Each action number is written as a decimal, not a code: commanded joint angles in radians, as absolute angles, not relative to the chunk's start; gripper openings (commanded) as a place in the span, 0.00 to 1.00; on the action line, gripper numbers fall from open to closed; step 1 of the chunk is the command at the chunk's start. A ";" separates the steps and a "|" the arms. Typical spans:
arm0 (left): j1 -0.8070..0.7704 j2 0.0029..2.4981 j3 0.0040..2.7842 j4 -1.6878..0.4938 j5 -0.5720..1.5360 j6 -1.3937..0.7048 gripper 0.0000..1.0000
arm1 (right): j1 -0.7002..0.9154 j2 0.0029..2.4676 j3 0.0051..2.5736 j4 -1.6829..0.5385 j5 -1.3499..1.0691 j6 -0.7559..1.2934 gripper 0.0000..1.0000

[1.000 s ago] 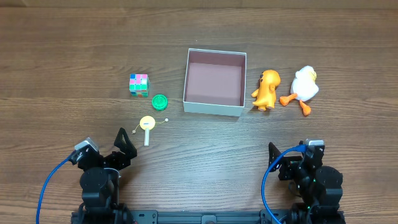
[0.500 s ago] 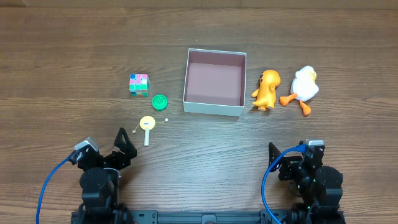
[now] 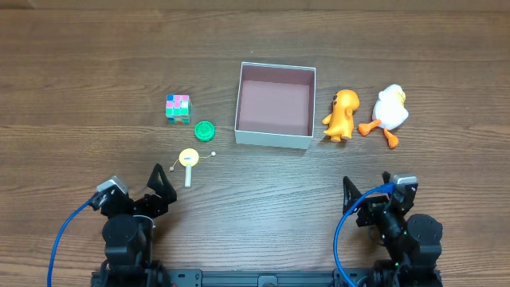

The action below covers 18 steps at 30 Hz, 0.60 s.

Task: Pack container
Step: 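Move the right gripper toward the orange dinosaur toy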

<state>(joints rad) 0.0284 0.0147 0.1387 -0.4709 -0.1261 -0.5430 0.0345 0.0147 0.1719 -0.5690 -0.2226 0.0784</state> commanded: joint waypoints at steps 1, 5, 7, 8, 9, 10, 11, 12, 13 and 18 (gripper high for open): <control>0.035 0.009 0.153 -0.479 -0.012 -0.523 1.00 | 0.039 0.004 0.178 -0.540 -0.376 0.119 1.00; 0.035 0.097 0.265 -0.532 0.017 -0.522 1.00 | 0.039 0.077 0.284 -0.580 -0.375 0.152 1.00; 0.035 0.204 0.369 -0.566 0.019 -0.508 1.00 | 0.039 0.162 0.372 -0.617 -0.376 0.152 1.00; 0.035 0.277 0.439 -0.591 0.020 -0.492 1.00 | 0.039 0.228 0.436 -0.642 -0.376 0.152 1.00; 0.035 0.373 0.533 -0.632 0.020 -0.465 1.00 | 0.039 0.320 0.527 -0.686 -0.376 0.149 1.00; 0.035 0.437 0.598 -0.665 0.020 -0.443 1.00 | 0.039 0.382 0.588 -0.717 -0.371 0.149 1.00; 0.035 0.520 0.686 -0.716 0.020 -0.416 1.00 | 0.039 0.468 0.674 -0.764 -0.366 0.147 1.00; 0.035 0.607 0.773 -0.770 0.020 -0.393 1.00 | 0.039 0.564 0.772 -0.815 -0.359 0.144 1.00; 0.035 0.734 0.905 -0.855 0.020 -0.368 1.00 | 0.039 0.716 0.930 -0.909 -0.356 0.122 1.00; 0.035 1.011 1.201 -1.042 0.020 -0.358 1.00 | 0.039 1.096 1.343 -1.186 -0.365 0.127 1.00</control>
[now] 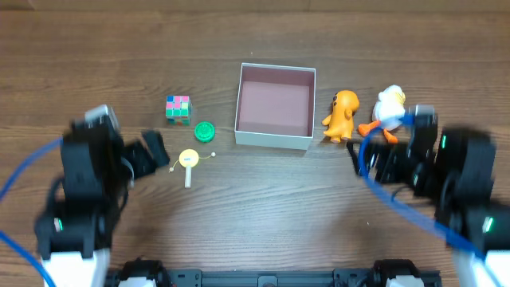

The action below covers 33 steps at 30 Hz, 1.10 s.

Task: Pack container
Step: 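Move the right gripper toward the orange dinosaur toy, then grasp the orange dinosaur toy with the right gripper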

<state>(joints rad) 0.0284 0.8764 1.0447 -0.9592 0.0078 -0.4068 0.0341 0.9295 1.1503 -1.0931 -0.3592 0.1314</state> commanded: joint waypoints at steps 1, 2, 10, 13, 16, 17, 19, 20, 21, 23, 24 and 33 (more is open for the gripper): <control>0.035 1.061 1.251 -1.073 0.019 -0.358 1.00 | 0.039 1.182 1.432 -1.259 -0.375 0.127 1.00; 0.035 1.105 1.290 -1.091 0.019 -0.358 1.00 | 0.039 1.258 1.504 -1.311 -0.390 0.127 1.00; 0.035 1.257 1.336 -1.097 0.008 -0.358 1.00 | 0.039 1.604 1.577 -1.201 -0.322 0.137 1.00; 0.035 1.293 1.336 -1.100 0.008 -0.358 1.00 | 0.039 1.727 1.577 -1.152 -0.179 0.216 1.00; 0.035 1.329 1.336 -1.099 0.008 -0.358 1.00 | 0.039 1.858 1.576 -1.128 -0.158 0.218 1.00; 0.035 1.349 1.336 -1.099 0.008 -0.358 1.00 | 0.039 1.917 1.576 -1.121 -0.158 0.219 1.00; 0.035 1.375 1.336 -1.099 0.008 -0.358 1.00 | 0.039 1.997 1.576 -1.110 -0.157 0.241 0.95; 0.035 1.387 1.336 -1.099 0.008 -0.358 1.00 | 0.039 2.032 1.576 -1.102 -0.158 0.241 0.91; 0.035 1.401 1.336 -1.099 0.008 -0.358 1.00 | 0.039 2.063 1.576 -1.092 -0.166 0.242 0.85; 0.035 1.425 1.336 -1.099 0.008 -0.358 1.00 | 0.041 2.099 1.571 -1.073 -0.194 0.241 0.78; 0.035 1.434 1.336 -1.099 0.009 -0.359 1.00 | 0.043 2.104 1.571 -1.069 -0.195 0.241 0.71; 0.035 1.520 1.336 -1.099 0.008 -0.359 1.00 | 0.097 2.004 1.606 -1.099 -0.139 0.241 0.14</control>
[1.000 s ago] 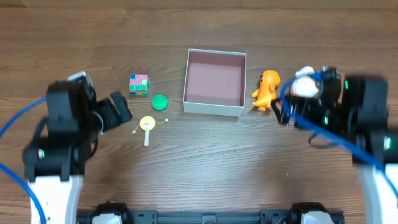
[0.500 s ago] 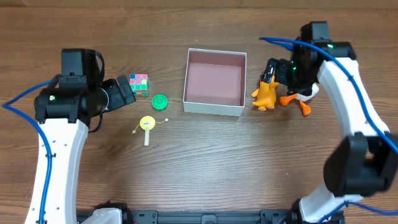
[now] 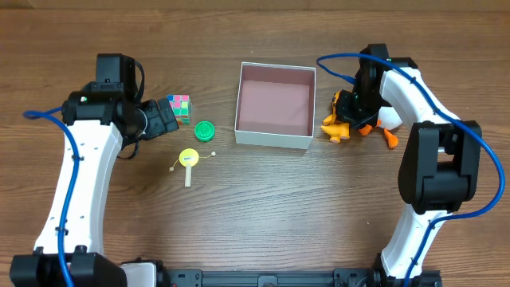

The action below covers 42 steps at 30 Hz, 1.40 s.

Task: Pack container
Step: 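Grasp the orange dinosaur toy with the right gripper, then carry the dinosaur into the white box and release it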

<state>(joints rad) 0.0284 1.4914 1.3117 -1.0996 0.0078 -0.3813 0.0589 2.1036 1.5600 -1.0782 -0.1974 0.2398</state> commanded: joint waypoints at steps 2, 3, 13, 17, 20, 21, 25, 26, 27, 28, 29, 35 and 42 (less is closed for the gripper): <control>0.035 1.535 1.336 -1.099 0.009 -0.359 1.00 | 0.139 1.909 1.644 -1.121 -0.093 0.245 0.14; 0.035 1.540 1.336 -1.099 0.008 -0.359 1.00 | 0.160 1.866 1.662 -1.130 -0.078 0.258 0.14; 0.033 1.551 1.336 -1.098 0.008 -0.359 1.00 | 0.451 1.686 1.720 -1.065 -0.070 0.435 0.14; 0.033 1.551 1.336 -1.098 0.008 -0.359 1.00 | 0.519 1.823 1.720 -0.971 -0.072 0.530 0.14; 0.033 1.551 1.336 -1.098 0.009 -0.359 1.00 | 0.551 1.930 1.720 -0.910 -0.090 0.564 0.14; 0.033 1.551 1.336 -1.098 0.008 -0.359 1.00 | 0.558 1.957 1.720 -0.900 -0.089 0.579 0.14; 0.033 1.551 1.336 -1.098 0.009 -0.359 1.00 | 0.568 2.074 1.720 -0.871 -0.090 0.603 0.14; 0.033 1.551 1.336 -1.098 0.009 -0.359 1.00 | 0.568 2.096 1.720 -0.868 -0.090 0.603 0.15; 0.033 1.551 1.336 -1.099 0.009 -0.359 1.00 | 0.568 2.113 1.720 -0.865 -0.091 0.603 0.17; 0.033 1.551 1.336 -1.098 0.009 -0.359 1.00 | 0.568 2.130 1.720 -0.864 -0.091 0.603 0.20; 0.033 1.551 1.336 -1.098 0.008 -0.359 1.00 | 0.568 2.138 1.720 -0.863 -0.091 0.603 0.24; 0.033 1.551 1.336 -1.098 0.009 -0.359 1.00 | 0.566 2.138 1.737 -0.870 -0.090 0.516 0.61; 0.033 1.551 1.336 -1.098 0.009 -0.359 1.00 | 0.559 2.031 1.821 -0.959 -0.043 0.463 0.65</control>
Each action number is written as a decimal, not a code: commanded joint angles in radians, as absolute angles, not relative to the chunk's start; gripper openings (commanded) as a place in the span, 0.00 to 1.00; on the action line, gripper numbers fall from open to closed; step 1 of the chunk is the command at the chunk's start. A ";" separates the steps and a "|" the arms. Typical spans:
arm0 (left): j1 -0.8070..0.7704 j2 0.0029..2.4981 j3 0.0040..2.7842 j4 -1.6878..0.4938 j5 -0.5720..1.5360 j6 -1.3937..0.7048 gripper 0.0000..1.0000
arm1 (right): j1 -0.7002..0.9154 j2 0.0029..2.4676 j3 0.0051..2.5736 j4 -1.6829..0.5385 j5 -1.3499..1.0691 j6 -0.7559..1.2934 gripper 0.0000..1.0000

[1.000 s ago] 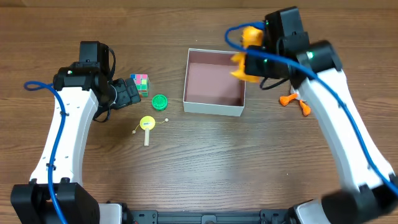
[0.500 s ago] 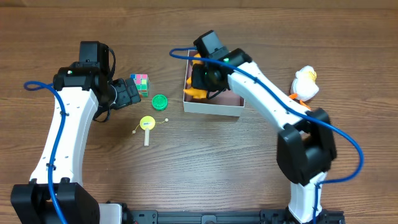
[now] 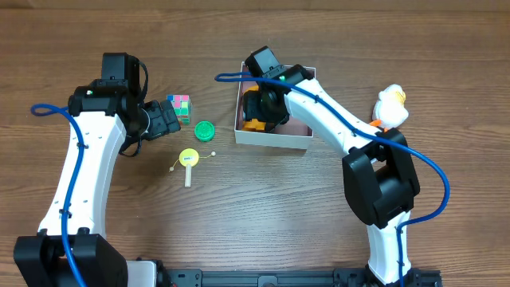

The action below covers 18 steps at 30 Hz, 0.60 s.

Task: Pack container
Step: 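Carry the dinosaur into the white box and release it, then move the right gripper to the white plush duck and grasp it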

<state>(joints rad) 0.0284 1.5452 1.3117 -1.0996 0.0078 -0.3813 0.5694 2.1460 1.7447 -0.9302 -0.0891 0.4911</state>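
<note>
The white box with a pinkish floor stands at the table's middle. My right gripper reaches into its left half, shut on the orange toy animal, which hangs low inside the box. A white duck toy lies to the right of the box. Left of the box lies a pastel puzzle cube; my left gripper is right beside its lower left corner, fingers apart and nothing in them. A green disc and a yellow paddle toy lie below the cube.
The right arm's white links stretch across the box's right side towards the duck. A blue cable loops at the right. The left arm runs down the left side of the wooden table.
My right gripper was at the orange toy right of the box; now it holds that toy inside the box's left half. The left gripper has stayed by the cube.
Both arms were folded at the table's near edge, toys lying on both sides of the box. Then they were raised and blurred. Then the left gripper was by the cube and the right at the orange toy. Now that toy is in the box.
</note>
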 commanded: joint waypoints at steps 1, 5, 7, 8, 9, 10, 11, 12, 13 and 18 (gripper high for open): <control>0.033 1.551 1.336 -1.098 0.009 -0.359 1.00 | 0.549 1.999 1.835 -0.978 -0.040 0.463 0.67; 0.033 1.551 1.336 -1.098 0.008 -0.359 1.00 | 0.447 1.859 1.853 -1.057 -0.015 0.464 0.73; 0.033 1.551 1.336 -1.098 0.009 -0.359 1.00 | 0.364 1.810 1.853 -1.103 -0.015 0.463 0.78; 0.033 1.551 1.336 -1.098 0.008 -0.359 1.00 | 0.307 1.793 1.853 -1.132 -0.015 0.453 0.80; 0.033 1.551 1.336 -1.098 0.009 -0.359 1.00 | 0.250 1.788 1.853 -1.161 -0.015 0.422 0.82; 0.033 1.551 1.336 -1.098 0.009 -0.359 1.00 | 0.201 1.788 1.853 -1.188 -0.015 0.390 0.83; 0.033 1.551 1.336 -1.098 0.009 -0.359 1.00 | 0.131 1.798 1.842 -1.219 -0.012 0.358 0.86; 0.033 1.551 1.336 -1.099 0.008 -0.359 1.00 | 0.095 1.802 1.825 -1.222 -0.012 0.337 0.87; 0.033 1.551 1.336 -1.098 0.008 -0.359 1.00 | 0.052 1.805 1.796 -1.217 -0.011 0.322 0.88; 0.033 1.551 1.336 -1.099 0.008 -0.359 1.00 | -0.064 1.811 1.607 -1.102 -0.008 0.317 0.88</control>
